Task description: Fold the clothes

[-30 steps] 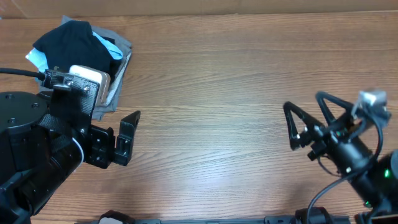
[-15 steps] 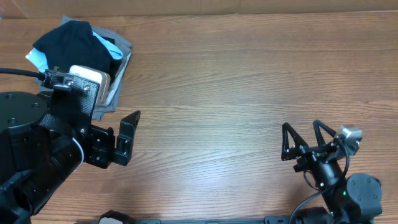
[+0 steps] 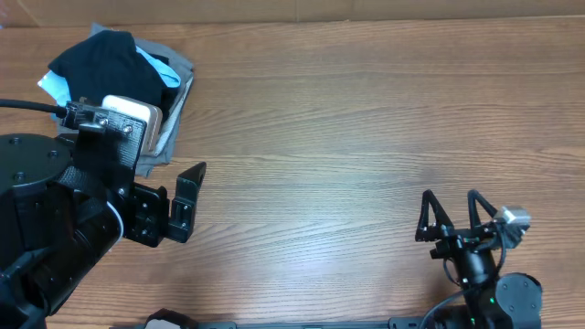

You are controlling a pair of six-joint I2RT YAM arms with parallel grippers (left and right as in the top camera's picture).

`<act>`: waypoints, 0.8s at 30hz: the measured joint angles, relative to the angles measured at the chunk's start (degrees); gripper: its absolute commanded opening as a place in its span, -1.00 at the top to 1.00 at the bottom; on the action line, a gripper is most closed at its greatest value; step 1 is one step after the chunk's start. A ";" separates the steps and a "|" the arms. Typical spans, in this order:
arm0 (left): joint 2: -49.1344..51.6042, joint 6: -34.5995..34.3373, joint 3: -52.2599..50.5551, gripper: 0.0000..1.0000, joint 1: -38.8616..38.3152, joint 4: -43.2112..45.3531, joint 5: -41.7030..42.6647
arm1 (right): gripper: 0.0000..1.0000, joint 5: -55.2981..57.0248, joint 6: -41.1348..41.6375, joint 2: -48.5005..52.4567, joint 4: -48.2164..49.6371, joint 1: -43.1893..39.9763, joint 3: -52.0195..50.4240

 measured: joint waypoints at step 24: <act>0.00 0.00 0.00 -1.00 0.00 0.00 -0.02 | -1.00 0.96 0.00 0.00 21.20 0.00 -17.86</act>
